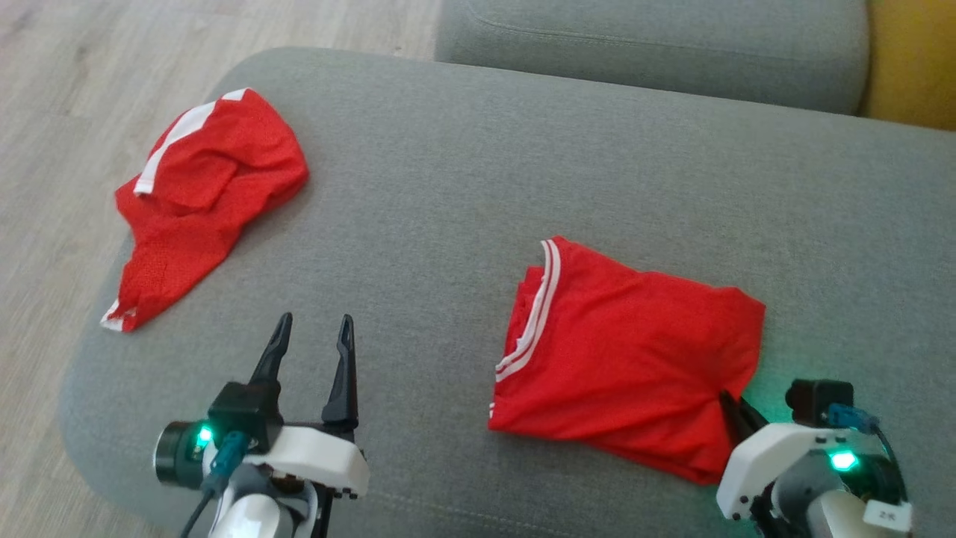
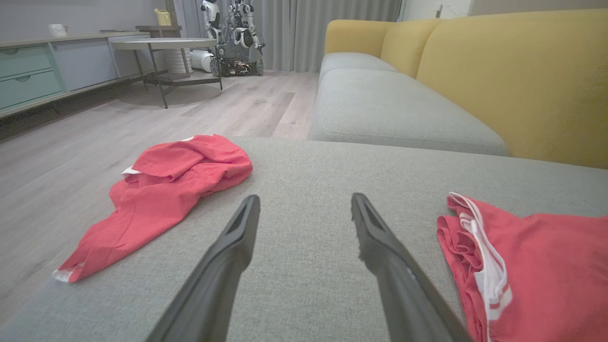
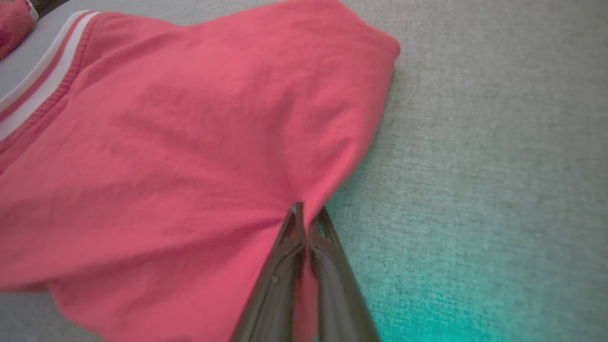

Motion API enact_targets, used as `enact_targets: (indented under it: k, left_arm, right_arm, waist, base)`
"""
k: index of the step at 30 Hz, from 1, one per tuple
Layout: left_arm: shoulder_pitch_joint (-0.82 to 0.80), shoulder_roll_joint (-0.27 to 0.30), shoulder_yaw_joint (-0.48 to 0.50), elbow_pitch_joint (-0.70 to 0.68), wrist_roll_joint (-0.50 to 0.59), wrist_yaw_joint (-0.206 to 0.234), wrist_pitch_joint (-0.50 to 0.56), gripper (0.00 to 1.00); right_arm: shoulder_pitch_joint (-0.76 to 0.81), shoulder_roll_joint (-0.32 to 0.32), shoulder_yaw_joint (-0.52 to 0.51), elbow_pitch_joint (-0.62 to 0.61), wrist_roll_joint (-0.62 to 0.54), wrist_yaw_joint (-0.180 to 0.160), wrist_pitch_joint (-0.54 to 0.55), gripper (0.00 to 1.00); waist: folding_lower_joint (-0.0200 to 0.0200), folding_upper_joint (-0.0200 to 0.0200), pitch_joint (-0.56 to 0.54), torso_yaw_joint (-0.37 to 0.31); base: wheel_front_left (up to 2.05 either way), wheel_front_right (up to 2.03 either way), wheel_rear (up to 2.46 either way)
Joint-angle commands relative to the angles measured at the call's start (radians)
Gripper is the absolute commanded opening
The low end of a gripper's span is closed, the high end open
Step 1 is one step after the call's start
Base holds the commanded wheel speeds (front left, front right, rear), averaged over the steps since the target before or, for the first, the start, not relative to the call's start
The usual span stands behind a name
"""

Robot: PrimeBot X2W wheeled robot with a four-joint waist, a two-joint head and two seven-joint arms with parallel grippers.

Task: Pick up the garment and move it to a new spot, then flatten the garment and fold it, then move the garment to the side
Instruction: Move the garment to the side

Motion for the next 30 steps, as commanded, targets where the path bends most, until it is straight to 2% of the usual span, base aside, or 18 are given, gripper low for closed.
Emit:
enact_targets:
  k: [1,10,12,19,25,30]
  left_arm:
    - [-0.058,0.001,0.047,-0.035,0.012,-0.003,-0.013,1.0]
    - [-0.049,0.001,0.069,-0.067,0.021,0.002,-0.013,1.0]
    - [-0.052,0.0,0.069,-0.071,0.022,0.0,-0.013,1.0]
    - [-0.083,-0.004,0.071,-0.087,0.033,-0.008,-0.013,1.0]
    - [-0.125,-0.001,0.058,-0.092,0.048,-0.02,-0.013,1.0]
    - [-0.174,0.009,0.04,-0.097,0.067,-0.034,0.001,1.0]
  right_arm:
    - [-0.031,-0.011,0.04,-0.011,0.005,-0.001,0.004,0.0]
    - [-0.091,-0.076,0.125,-0.054,0.009,-0.001,-0.008,0.0]
    - [-0.099,-0.086,0.131,-0.059,0.012,-0.001,-0.008,0.0]
    - [-0.186,-0.136,0.159,-0.075,0.039,-0.001,-0.008,0.0]
    - [-0.296,-0.168,0.162,-0.05,0.07,-0.001,-0.029,0.0]
    - [-0.425,-0.203,0.146,0.007,0.09,-0.001,-0.057,0.0]
  waist:
    - [0.0,0.0,0.004,-0.029]
    - [0.0,0.0,0.022,-0.198]
    - [0.0,0.0,0.027,-0.218]
    - [0.0,0.0,0.078,-0.36]
    - [0.0,0.0,0.145,-0.452]
    - [0.0,0.0,0.217,-0.501]
  base:
    - [0.0,0.0,0.0]
    - [0.0,0.0,0.0]
    - [0.0,0.0,0.0]
    - [0.0,0.0,0.0]
    - [0.0,0.0,0.0]
    - [0.0,0.0,0.0]
